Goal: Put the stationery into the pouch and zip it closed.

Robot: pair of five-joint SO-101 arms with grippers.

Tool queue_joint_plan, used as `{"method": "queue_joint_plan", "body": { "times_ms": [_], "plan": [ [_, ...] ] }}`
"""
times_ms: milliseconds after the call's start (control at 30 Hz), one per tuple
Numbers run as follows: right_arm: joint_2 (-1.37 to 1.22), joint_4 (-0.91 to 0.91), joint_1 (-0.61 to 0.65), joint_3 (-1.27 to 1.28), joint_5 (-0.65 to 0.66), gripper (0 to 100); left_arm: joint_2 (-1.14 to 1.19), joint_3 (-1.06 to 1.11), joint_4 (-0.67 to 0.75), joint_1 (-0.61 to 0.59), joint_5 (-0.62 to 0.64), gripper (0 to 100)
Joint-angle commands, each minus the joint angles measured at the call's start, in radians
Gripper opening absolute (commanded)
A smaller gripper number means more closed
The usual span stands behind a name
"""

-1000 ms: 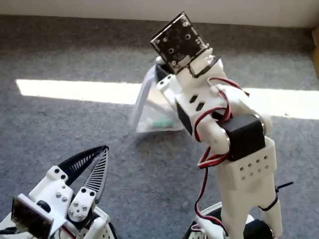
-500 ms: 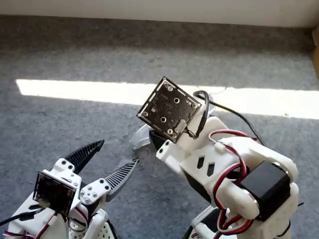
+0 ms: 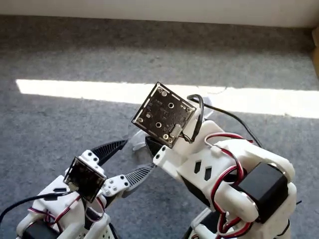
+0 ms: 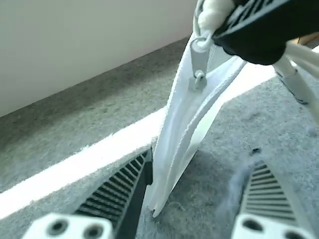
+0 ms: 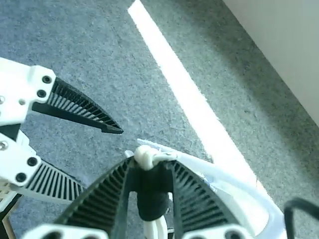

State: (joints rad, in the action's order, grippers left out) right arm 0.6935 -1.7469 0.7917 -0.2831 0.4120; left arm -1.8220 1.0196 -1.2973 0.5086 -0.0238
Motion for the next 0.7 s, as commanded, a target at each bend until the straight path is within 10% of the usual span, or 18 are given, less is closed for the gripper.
{"method": "queue_joint_plan", "body": {
  "times_ms": [0,667],
  "plan": [
    [0.07,-0.019,0.013,-0.018,-0.009,0.5,0.012,0.016,0.1,0.018,-0.009,28],
    [0.219,-0.016,0.108,0.151,-0.038,0.5,0.002,0.076,0.184,0.223,-0.012,16]
  ]
}}
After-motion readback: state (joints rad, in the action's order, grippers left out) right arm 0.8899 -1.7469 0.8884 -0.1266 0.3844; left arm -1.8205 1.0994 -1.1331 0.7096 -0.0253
